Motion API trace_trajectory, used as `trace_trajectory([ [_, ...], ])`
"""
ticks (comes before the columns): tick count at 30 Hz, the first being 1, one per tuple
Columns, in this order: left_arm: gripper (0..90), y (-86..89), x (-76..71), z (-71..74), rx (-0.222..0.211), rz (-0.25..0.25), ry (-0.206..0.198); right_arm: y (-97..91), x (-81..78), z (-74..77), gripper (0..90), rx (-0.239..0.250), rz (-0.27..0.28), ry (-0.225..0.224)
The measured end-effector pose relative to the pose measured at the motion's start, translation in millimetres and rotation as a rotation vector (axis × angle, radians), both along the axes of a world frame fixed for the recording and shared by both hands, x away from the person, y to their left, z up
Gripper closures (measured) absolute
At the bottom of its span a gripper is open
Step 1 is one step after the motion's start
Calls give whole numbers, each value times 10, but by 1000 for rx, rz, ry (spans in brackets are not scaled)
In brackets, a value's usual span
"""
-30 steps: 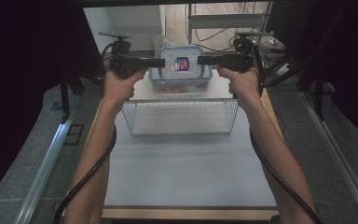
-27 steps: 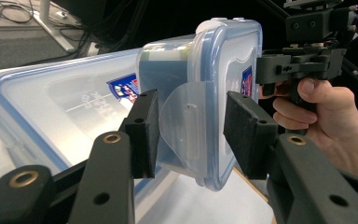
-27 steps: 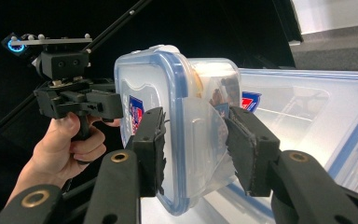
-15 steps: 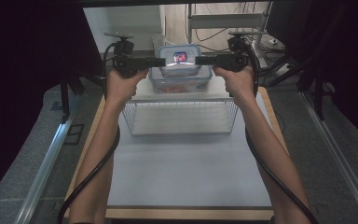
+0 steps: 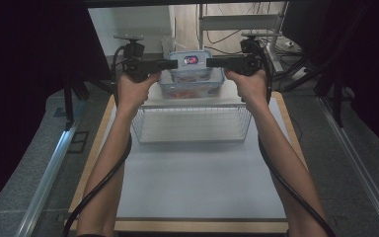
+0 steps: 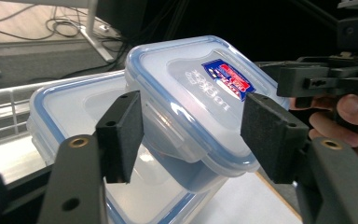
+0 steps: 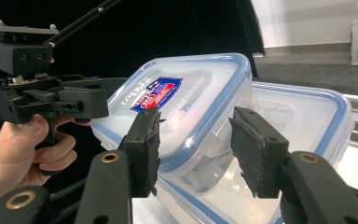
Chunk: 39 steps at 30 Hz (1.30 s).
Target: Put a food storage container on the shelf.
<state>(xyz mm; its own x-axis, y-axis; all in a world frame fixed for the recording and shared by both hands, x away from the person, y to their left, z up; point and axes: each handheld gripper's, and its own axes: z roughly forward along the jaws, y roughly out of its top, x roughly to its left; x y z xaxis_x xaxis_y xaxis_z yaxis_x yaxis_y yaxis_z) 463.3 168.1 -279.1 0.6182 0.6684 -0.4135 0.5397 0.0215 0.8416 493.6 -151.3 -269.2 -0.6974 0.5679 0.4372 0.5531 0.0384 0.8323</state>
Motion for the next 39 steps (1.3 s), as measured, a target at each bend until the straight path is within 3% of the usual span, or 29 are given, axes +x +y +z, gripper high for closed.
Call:
trace_trajectory([
  [5,352,-15,-65,39,45,30,-45,9,-39,19,492,-30,-8,-28],
  [10,382,46,-259,21,58,28,-110,-47,-106,51,489,-51,-17,-80],
  [12,476,73,-355,-4,64,25,-146,-89,-143,57,494,-44,-18,-94],
  [14,632,76,-440,-34,80,7,-167,-119,-188,56,504,-38,-17,-108],
  [18,894,-4,-536,-108,142,-29,-196,-150,-282,44,523,-78,-27,-153],
  [21,899,-78,-515,-154,174,-49,-188,-156,-347,21,525,-110,-37,-179],
  [26,899,-150,-438,-210,187,-48,-172,-169,-403,-35,522,-150,-34,-198],
  [33,898,-184,-395,-234,195,-37,-153,-204,-437,-80,510,-150,-26,-200],
  [36,885,-197,-437,-239,187,-50,-161,-219,-470,-108,500,-144,-18,-200],
  [39,819,-229,-517,-254,223,-56,-185,-221,-525,-158,467,-157,-7,-204],
])
